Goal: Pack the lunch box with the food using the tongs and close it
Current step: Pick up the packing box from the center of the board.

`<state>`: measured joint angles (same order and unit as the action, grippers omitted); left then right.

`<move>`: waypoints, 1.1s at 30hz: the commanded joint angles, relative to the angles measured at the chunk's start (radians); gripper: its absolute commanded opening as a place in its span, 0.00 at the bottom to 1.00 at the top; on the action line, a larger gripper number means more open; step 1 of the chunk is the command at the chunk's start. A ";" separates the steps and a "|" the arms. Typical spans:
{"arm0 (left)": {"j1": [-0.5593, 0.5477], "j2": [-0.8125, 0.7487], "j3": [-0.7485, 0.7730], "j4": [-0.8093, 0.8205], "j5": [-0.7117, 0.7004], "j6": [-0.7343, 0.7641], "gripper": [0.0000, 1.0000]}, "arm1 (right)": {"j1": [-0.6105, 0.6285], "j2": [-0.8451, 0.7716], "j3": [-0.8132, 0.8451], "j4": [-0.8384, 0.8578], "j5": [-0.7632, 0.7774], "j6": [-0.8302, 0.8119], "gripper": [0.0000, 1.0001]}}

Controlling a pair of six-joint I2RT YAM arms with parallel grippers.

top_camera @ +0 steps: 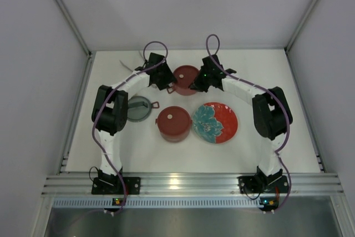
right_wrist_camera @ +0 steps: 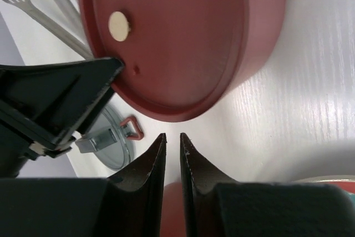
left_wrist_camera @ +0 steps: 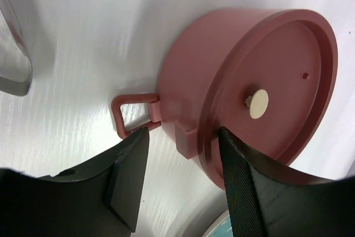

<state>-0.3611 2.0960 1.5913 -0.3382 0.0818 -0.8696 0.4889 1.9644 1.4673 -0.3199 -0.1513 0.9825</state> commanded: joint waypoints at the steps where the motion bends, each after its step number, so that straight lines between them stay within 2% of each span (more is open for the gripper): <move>1: 0.007 -0.060 -0.048 0.037 0.030 -0.002 0.58 | 0.011 -0.016 0.085 -0.014 0.009 -0.033 0.15; 9: 0.005 -0.040 -0.053 0.080 0.038 -0.049 0.52 | 0.010 -0.021 0.139 -0.044 -0.007 -0.070 0.15; 19: 0.005 -0.030 -0.074 0.134 0.041 -0.072 0.33 | -0.001 -0.059 0.146 -0.094 0.007 -0.146 0.15; 27: 0.008 -0.033 -0.071 0.149 0.053 -0.049 0.06 | -0.003 -0.094 0.136 -0.139 0.058 -0.212 0.15; 31: 0.011 -0.037 -0.044 0.139 0.059 -0.026 0.00 | -0.012 -0.111 0.136 -0.172 0.119 -0.248 0.15; 33: 0.013 -0.037 -0.028 0.119 0.059 -0.006 0.00 | -0.019 -0.113 0.140 -0.197 0.142 -0.268 0.15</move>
<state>-0.3546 2.0796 1.5330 -0.2276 0.1364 -0.9215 0.4828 1.9152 1.5673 -0.4572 -0.0753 0.7670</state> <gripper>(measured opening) 0.337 0.150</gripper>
